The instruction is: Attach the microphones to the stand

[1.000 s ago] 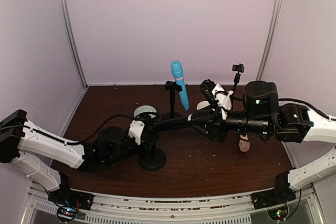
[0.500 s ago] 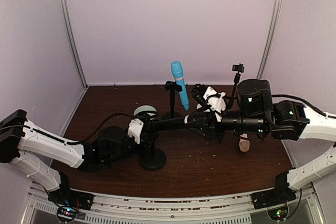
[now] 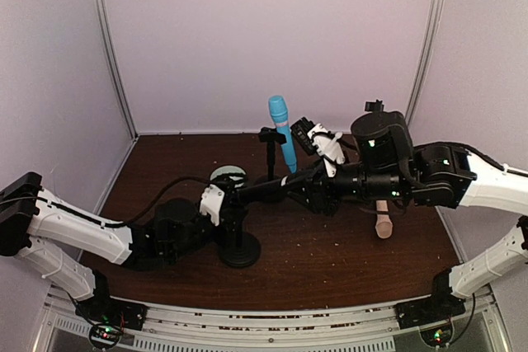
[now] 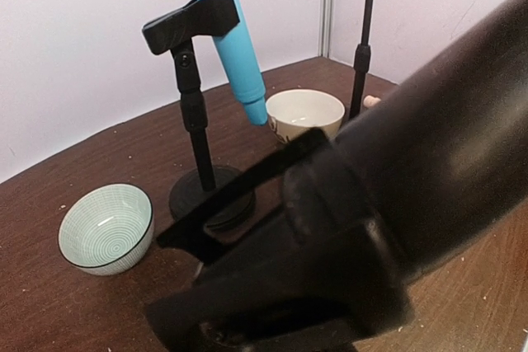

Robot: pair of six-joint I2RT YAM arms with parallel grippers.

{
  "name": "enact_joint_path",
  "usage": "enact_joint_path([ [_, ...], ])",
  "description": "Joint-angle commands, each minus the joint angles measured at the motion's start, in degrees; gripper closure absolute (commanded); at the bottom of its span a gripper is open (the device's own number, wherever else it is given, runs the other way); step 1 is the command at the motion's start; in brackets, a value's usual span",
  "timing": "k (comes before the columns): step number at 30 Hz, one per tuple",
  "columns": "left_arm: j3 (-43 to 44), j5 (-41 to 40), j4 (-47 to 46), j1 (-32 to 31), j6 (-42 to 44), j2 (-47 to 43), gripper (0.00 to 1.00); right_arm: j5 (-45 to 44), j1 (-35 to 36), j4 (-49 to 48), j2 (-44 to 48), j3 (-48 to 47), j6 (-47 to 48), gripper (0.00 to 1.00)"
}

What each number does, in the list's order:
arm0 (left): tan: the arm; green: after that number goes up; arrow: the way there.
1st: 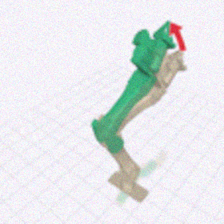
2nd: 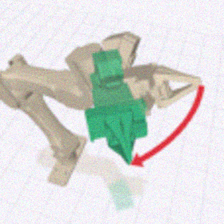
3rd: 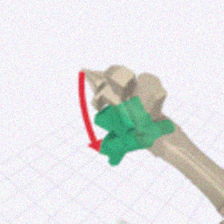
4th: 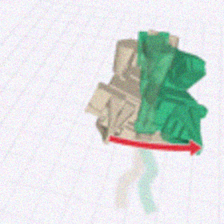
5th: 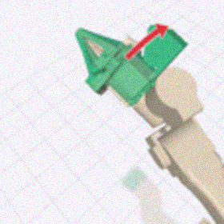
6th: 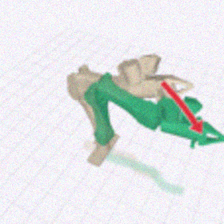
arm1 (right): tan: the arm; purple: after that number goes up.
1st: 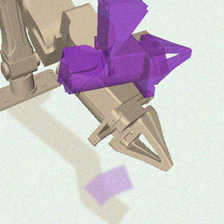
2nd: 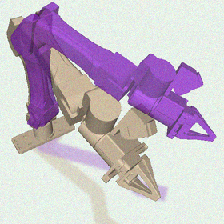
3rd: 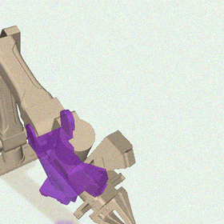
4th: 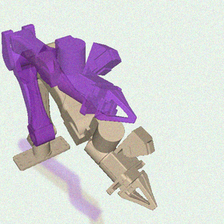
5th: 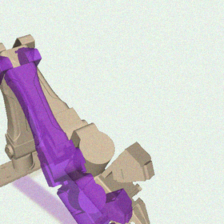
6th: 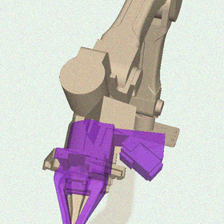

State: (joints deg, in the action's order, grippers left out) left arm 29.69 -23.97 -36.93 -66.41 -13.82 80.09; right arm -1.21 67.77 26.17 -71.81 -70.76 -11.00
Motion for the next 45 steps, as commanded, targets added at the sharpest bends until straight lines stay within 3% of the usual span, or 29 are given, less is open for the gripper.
enact_joint_path([
  [1,3.08,3.84,-5.52,-2.38,3.78,-0.73,1.0,2.6,0.3,1.5,-4.68,2.55,-2.0,1.0],
  [14,3.2,3.69,-5.48,-2.93,4.17,-0.8,1.0,4.79,0.32,-0.88,-12.36,0.93,-0.38,1.0],
  [33,4.9,5.64,-4.1,-4.19,6.85,0.04,1.0,0.22,0.35,10.5,-16.34,-10.97,9.64,1.0],
  [45,6.26,6.43,-3.59,-5.07,7.12,1.21,1.0,-1.28,0.26,11.3,-22.42,-14.55,15.35,1.0],
])
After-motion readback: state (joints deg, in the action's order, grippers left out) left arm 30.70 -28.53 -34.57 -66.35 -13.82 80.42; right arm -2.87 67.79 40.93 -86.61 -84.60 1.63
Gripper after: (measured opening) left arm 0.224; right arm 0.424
